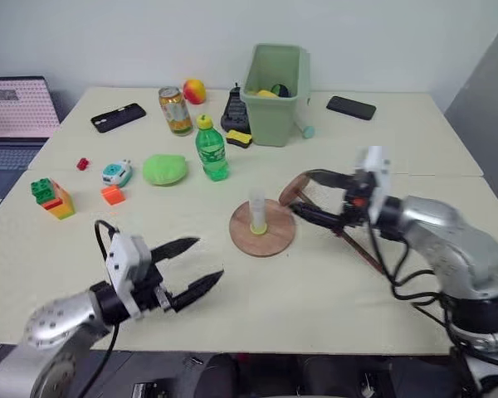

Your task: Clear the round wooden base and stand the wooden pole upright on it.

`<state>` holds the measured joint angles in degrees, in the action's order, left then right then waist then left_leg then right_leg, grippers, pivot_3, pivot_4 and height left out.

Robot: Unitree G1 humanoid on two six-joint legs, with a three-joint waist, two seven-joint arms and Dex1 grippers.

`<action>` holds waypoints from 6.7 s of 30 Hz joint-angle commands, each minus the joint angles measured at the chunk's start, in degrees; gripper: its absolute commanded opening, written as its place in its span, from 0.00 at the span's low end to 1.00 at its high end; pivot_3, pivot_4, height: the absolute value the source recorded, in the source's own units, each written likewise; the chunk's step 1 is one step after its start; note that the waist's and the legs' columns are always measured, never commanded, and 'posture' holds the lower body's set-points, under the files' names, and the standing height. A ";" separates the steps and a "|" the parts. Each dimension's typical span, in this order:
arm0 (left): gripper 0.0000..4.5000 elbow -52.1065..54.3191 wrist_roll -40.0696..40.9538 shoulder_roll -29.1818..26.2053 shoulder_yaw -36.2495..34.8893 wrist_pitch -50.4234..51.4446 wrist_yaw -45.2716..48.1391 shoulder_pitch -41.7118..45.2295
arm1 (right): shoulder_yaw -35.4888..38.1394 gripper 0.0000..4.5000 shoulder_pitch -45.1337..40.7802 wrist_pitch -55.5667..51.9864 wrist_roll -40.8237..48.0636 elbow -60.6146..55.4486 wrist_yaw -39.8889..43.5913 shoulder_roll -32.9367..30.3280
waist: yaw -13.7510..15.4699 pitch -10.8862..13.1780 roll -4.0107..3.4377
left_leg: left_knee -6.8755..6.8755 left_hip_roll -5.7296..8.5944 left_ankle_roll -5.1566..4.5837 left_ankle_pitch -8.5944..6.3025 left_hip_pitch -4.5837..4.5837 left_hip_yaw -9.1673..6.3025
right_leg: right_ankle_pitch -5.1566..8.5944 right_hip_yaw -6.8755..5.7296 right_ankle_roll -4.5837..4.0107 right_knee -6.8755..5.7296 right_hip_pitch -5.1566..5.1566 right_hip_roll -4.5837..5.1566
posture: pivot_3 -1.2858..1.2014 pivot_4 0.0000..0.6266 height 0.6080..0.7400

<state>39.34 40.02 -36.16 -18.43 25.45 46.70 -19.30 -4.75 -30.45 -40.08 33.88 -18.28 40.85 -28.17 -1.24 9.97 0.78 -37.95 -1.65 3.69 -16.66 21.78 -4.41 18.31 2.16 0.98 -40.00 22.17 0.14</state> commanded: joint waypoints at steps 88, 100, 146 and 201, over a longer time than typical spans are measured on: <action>1.00 -6.73 14.10 -3.76 9.70 16.92 -7.23 41.23 | 13.12 0.99 -34.86 28.66 -24.97 58.40 -9.43 -2.55 | -1.85 0.33 -0.05 | 0.02 0.01 0.22 0.13 0.12 0.48 | -0.03 0.35 0.02 0.04 0.20 0.01 | 0.52 0.24 1.00; 1.00 -4.91 9.17 -11.22 4.66 10.83 2.92 27.06 | -0.62 0.99 -27.99 -20.42 -13.83 20.96 5.62 -10.09 | -1.54 0.47 -0.16 | 0.01 -0.01 -0.03 -0.01 0.14 0.14 | -0.03 0.25 0.01 -0.03 0.24 0.04 | 0.52 0.24 1.00; 1.00 9.59 13.37 -6.65 6.50 11.21 -10.61 14.91 | -23.46 0.14 -41.36 -23.35 -27.96 59.68 20.38 1.49 | -0.65 0.51 -0.16 | 0.01 0.05 -0.04 -0.02 0.17 0.17 | -0.03 0.20 0.01 0.03 0.28 0.04 | 0.52 0.24 1.00; 1.00 7.79 -10.45 9.18 8.61 -12.22 -12.55 -9.35 | -2.15 0.06 -5.66 20.79 -19.22 12.61 -19.79 31.13 | -0.94 0.30 -0.04 | -0.05 -0.01 0.04 0.04 0.77 0.31 | -0.13 0.28 0.08 -0.31 1.01 -0.06 | 0.52 0.24 1.00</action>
<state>46.53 29.85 -26.81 -9.43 14.31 34.30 -28.48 -6.18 -35.24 -21.13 15.53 -5.82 20.94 3.10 -2.17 10.27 0.74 -37.99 -1.66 3.73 -16.62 22.54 -4.09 18.19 2.46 1.05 -40.31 23.18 0.08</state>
